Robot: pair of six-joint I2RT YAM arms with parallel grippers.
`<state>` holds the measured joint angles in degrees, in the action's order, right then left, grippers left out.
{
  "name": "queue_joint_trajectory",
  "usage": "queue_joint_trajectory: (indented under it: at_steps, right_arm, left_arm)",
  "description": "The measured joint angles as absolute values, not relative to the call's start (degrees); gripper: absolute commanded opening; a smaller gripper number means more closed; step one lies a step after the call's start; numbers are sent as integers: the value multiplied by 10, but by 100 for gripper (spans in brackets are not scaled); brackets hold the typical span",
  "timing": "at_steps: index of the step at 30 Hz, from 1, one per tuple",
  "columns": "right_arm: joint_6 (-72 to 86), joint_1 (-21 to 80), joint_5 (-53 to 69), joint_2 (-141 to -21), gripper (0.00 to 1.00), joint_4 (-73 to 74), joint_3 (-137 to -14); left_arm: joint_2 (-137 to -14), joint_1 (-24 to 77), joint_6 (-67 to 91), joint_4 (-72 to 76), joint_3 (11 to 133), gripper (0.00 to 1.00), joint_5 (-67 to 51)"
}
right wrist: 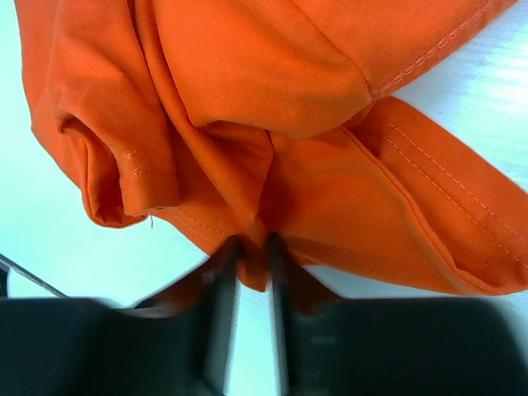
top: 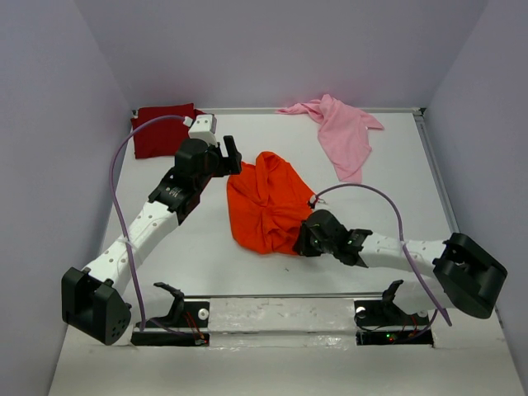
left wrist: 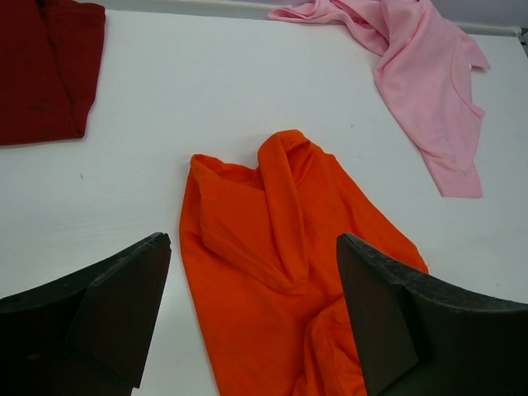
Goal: Fold and stack the t-shirts
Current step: Flatten the tshirt out
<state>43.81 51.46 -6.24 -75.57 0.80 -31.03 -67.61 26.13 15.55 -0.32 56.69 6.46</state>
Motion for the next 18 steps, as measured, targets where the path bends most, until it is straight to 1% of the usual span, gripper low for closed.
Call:
queue_joint_trajectory:
  at_steps: [1, 3, 4, 12, 18]
  right_arm:
    - [438, 515, -61, -756, 8, 8, -310]
    - [438, 515, -60, -756, 2, 8, -310]
    - [438, 515, -59, -756, 0, 8, -310]
    - [437, 515, -59, -739, 0, 16, -310]
    - [419, 520, -62, -697, 0, 80, -347]
  left_arm:
    - [-676, 261, 156, -3, 567, 91, 65]
    - [-676, 261, 156, -3, 567, 91, 65]
    - [-676, 261, 156, -3, 567, 91, 65]
    - [-676, 261, 156, -3, 567, 91, 65]
    - [-676, 261, 156, -3, 567, 91, 65]
